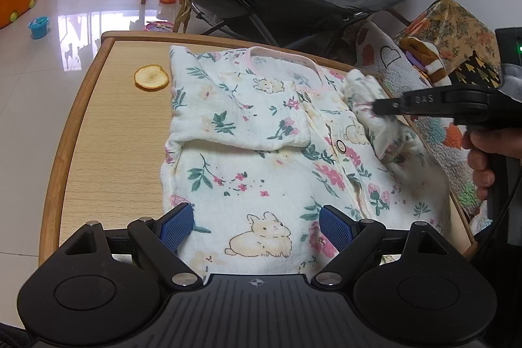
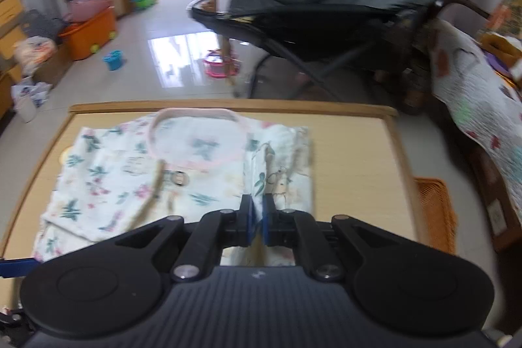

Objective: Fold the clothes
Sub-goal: 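Lift the sleeve with the right gripper and fold it toward the buttons, then open the right gripper and lift it off the folded sleeve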

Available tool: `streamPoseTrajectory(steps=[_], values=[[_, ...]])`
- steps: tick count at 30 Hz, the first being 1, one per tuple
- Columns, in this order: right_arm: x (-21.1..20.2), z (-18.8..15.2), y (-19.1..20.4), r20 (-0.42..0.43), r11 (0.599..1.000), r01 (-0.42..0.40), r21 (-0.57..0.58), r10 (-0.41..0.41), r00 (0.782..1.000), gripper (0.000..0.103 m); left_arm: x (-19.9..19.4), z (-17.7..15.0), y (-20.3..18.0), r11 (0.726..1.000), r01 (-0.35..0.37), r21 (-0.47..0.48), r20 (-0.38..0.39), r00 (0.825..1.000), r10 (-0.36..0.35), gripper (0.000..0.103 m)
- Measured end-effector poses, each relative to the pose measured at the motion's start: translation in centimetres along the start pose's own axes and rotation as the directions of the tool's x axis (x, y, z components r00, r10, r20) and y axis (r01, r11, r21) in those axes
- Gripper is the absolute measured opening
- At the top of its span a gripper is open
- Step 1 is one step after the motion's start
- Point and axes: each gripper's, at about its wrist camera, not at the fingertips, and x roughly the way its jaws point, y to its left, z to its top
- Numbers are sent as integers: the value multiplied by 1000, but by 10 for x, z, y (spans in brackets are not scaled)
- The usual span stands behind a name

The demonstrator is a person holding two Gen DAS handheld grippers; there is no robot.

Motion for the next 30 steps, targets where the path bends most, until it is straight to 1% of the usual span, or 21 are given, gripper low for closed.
streamPoseTrajectory(steps=[4,6,10,15,18,20,22,26,30], values=[[-5,-4,-12,7,999,34,28,-34,999,8,0,0,0,1000,-3,5,-1,1000,3,86],[-5,-6,-12,3,999,30,20,-30,1000,9,0,1,0,1000,-3,4,0,1000,3,86],[-9,-5,-5,26,998,54,-15,-53,998,10,-1,1,0,1000,-5,6,-2,1000,5,86],[-12,-2,7,42,992,89,-88,-85,995,10,-1,1,-1,1000,-5,7,-2,1000,5,86],[-3,-3,5,-2,995,62,-82,-63,998,10,-1,1,-1,1000,-4,6,-2,1000,4,86],[2,-5,1,-27,998,40,-57,-42,999,5,-1,1,0,1000,-2,5,-2,1000,2,86],[3,-5,0,-27,999,21,-43,-23,999,4,-1,1,0,1000,-2,4,-2,1000,2,86],[-1,0,13,-6,996,-15,-83,15,1000,4,-1,0,1,1000,-3,6,-2,1000,3,86],[-1,6,34,10,987,-73,-140,75,997,4,-1,0,2,1000,-2,4,-1,1000,2,87]])
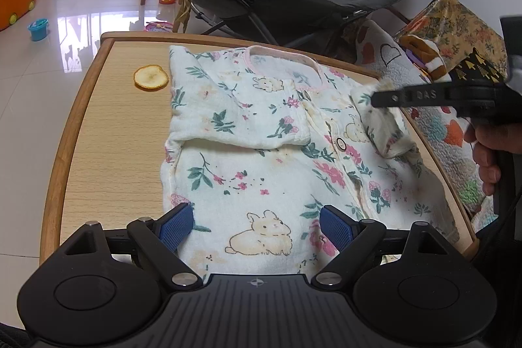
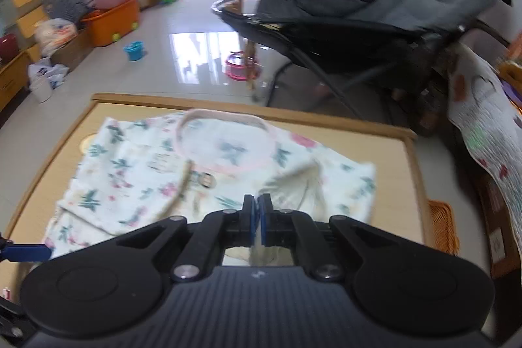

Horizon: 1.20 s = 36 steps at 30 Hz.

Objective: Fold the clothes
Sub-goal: 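Open the right gripper and lift it off the folded sleeve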

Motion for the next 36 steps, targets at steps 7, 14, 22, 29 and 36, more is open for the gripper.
streamPoseTrajectory(steps=[7,14,22,29,36], values=[[23,3,27,-54,996,-52,-73,49,997,5,-1,0,1,1000,4,-7,1,1000,-4,87],[9,-2,21,-29,997,-53,-55,52,998,8,-1,-1,-1,1000,3,-6,1,1000,-3,87],[1,-17,-19,-58,997,-18,82,22,998,13,-3,0,0,999,1,-33,13,1000,-1,87],[13,-36,-12,-74,999,-11,45,14,997,14,-3,-4,-3,1000,-8,-20,29,1000,9,87],[-28,-37,-21,34,994,-41,100,38,999,24,-1,-9,-13,996,-44,72,40,998,41,90]])
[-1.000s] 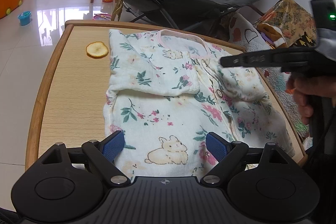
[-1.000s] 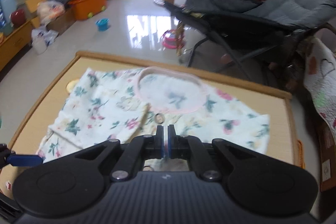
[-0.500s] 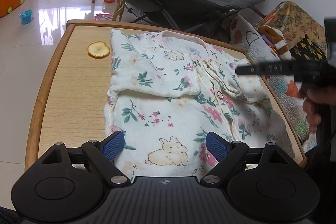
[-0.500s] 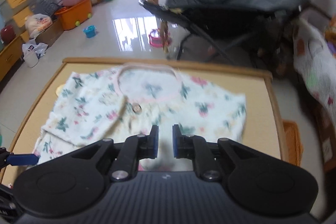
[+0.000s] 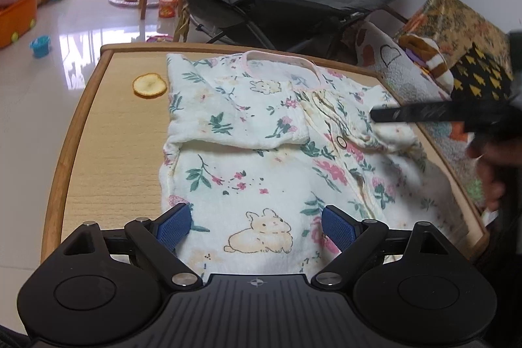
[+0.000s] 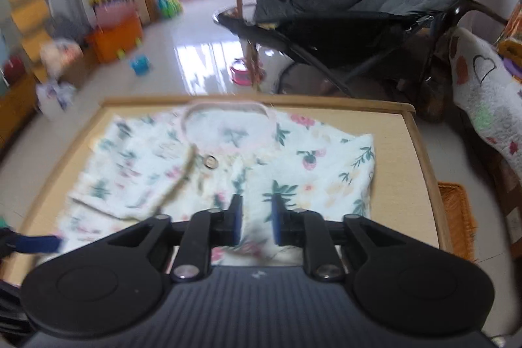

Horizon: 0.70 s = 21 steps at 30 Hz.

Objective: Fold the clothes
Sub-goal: 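Open the right gripper and lift it off the folded sleeve, then move the left gripper to the side edge of the shirt body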

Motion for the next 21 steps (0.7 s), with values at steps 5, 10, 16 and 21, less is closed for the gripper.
streamPoseTrajectory(steps=[5,10,16,21], values=[[-27,-24,-14,12,1000,-17,26,16,1000,34,-2,2,5,999,5,-46,14,1000,-5,92],[-22,-59,-25,-33,998,14,58,-12,999,35,-9,-1,17,985,4,-170,64,998,7,92],[-18,-62,-26,-40,998,20,62,-17,999,35,-18,-1,11,979,-28,-203,74,996,44,91],[-19,-64,-25,-30,998,3,68,-1,1000,42,-32,6,7,968,-84,-236,114,987,113,92]])
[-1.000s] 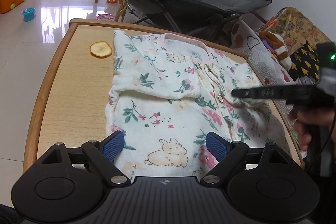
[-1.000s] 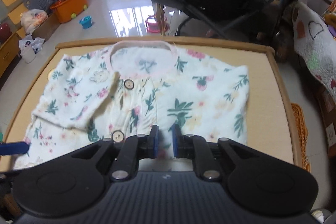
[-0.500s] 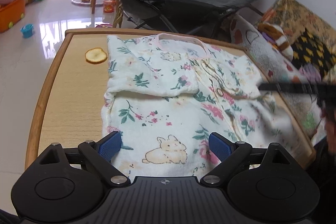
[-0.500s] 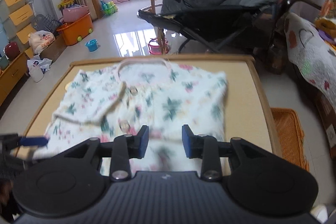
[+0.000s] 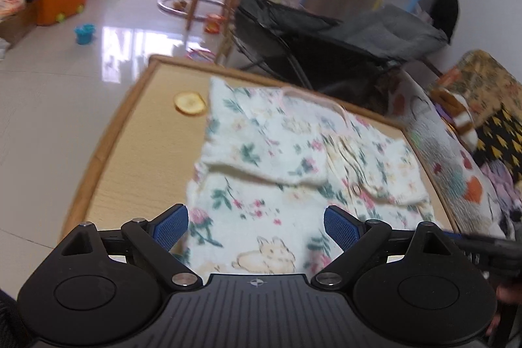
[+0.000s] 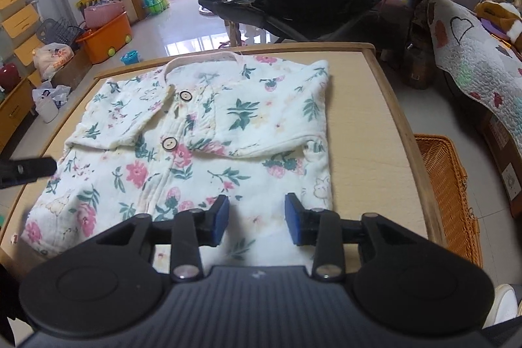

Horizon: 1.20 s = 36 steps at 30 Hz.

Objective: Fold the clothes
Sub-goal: 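Move the left gripper to the side edge of the shirt body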

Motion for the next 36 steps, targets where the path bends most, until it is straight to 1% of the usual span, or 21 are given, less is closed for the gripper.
streamPoseTrajectory(steps=[2,5,9,11,16,18,22,24,27,34,36], values=[[0,-2,1,5,1000,-9,-9,9,1000,46,-4,4,2,1000,-10,-22,-3,1000,10,92],[-1,-4,3,9,1000,-15,-25,15,1000,50,-10,9,5,999,-19,-29,7,1000,19,92],[-1,-6,5,15,999,-24,-42,25,1000,56,-16,16,9,998,-9,-62,11,1000,10,92],[0,-7,8,18,998,-26,-56,27,999,60,-16,22,10,999,-10,-53,2,1000,10,92],[1,-7,11,16,996,-23,-81,25,1000,64,-11,43,12,999,-26,-20,38,999,27,92],[1,-7,11,13,997,-23,-79,24,1000,64,-8,55,16,999,-19,-41,48,999,21,92],[1,-7,12,12,996,-25,-84,26,1000,67,3,77,30,991,-6,-137,56,998,14,91],[2,-6,13,10,996,-25,-88,26,1000,69,11,84,36,987,-10,-163,50,999,18,91],[4,-6,15,6,995,-21,-98,22,1000,72,24,88,40,985,-17,-171,25,999,21,91],[6,-7,20,0,992,-10,-129,10,1000,76,50,80,46,982,15,-191,-30,999,-21,91],[7,-7,21,0,991,-8,-135,8,1000,77,58,76,46,983,9,-186,-48,999,-18,91]])
